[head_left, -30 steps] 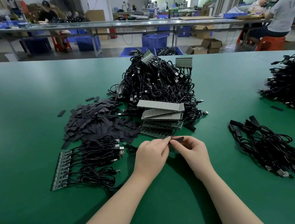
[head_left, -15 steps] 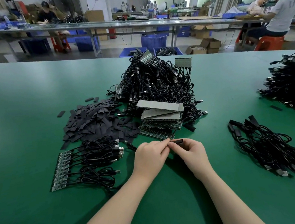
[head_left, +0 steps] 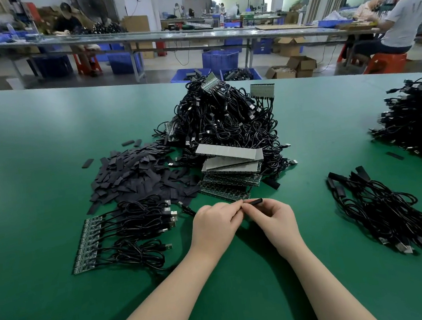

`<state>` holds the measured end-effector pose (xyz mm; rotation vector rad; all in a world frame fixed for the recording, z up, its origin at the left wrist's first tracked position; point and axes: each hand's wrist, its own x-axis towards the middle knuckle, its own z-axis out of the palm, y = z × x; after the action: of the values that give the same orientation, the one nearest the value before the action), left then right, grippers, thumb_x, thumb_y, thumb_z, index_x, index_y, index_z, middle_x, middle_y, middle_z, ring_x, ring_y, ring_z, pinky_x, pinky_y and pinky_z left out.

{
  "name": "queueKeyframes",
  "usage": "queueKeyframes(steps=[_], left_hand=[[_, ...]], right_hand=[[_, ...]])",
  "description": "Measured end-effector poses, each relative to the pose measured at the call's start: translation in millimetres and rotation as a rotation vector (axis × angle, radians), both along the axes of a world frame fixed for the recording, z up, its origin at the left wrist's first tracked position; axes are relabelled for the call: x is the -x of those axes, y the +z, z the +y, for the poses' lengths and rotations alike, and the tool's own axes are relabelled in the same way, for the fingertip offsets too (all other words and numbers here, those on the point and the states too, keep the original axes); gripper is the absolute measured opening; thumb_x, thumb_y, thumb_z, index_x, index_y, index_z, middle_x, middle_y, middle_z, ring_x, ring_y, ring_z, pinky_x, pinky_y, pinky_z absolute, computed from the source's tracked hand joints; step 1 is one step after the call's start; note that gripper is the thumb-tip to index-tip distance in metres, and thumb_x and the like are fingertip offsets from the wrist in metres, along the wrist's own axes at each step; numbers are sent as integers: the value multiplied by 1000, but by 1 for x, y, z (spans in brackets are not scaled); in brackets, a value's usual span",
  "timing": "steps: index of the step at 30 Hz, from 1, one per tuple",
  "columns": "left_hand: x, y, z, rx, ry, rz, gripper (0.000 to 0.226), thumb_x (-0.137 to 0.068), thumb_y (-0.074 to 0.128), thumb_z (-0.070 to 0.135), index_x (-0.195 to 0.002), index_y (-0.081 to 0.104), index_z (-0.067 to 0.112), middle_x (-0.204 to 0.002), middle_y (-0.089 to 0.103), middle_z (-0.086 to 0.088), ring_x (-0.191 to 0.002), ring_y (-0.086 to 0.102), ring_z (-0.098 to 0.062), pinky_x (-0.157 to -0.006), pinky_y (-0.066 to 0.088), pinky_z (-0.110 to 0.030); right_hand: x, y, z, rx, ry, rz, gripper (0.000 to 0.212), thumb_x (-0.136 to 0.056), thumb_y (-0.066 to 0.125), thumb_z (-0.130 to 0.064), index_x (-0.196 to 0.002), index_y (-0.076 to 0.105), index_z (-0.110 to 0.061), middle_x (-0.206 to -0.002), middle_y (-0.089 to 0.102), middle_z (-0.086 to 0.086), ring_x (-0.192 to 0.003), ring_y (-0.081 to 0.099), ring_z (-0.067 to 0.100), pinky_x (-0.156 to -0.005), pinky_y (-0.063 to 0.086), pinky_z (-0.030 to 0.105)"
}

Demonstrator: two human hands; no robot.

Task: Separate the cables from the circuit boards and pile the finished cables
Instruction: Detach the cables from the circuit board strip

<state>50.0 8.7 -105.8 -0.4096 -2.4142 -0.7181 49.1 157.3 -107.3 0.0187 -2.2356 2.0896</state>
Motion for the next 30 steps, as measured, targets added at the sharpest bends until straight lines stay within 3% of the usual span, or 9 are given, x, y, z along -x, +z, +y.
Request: queueKeyframes(steps=[10,17,22,27,30], left_hand=[[-2,4,-1,5,-83,-1,17,-82,72,10,-98,77,11,-75,72,-2,-65,66,-22,-64,52,-30],[0,1,-2,34,-93,-9,23,-86,66,12,-107,74,3,-86,74,-10,-73,68,-29,-71,55,-36],[1,-1,-2,11,-100,-27,29,-88,65,11,-115,70,3,-92,74,-11,-79,68,-31,-76,54,-40],[3,-2,-2,0,-115,-18,32,-83,64,4,-115,71,3,-94,74,-10,-81,69,-30,-76,55,-38],[4,-3,-3,-45,-74,-8,30,-84,66,5,-114,71,5,-97,75,-8,-84,70,-27,-76,55,-37]], right_hand=[[2,-1,0,-13,17,16,12,-88,76,-24,-78,79,-30,-71,75,-4,-61,59,2,-58,47,17],[5,-4,2,-58,25,17,13,-88,76,-22,-76,78,-21,-66,72,-3,-58,53,5,-55,43,19],[5,-4,1,-81,57,63,8,-91,73,-18,-88,78,-24,-75,76,-8,-63,60,-3,-60,45,12],[6,-6,0,-145,80,81,13,-90,74,-20,-87,76,-33,-82,76,-11,-73,66,4,-67,50,18],[5,-10,-2,-227,-3,158,32,-87,77,-21,-113,67,-37,-94,72,-26,-85,69,2,-77,50,14]])
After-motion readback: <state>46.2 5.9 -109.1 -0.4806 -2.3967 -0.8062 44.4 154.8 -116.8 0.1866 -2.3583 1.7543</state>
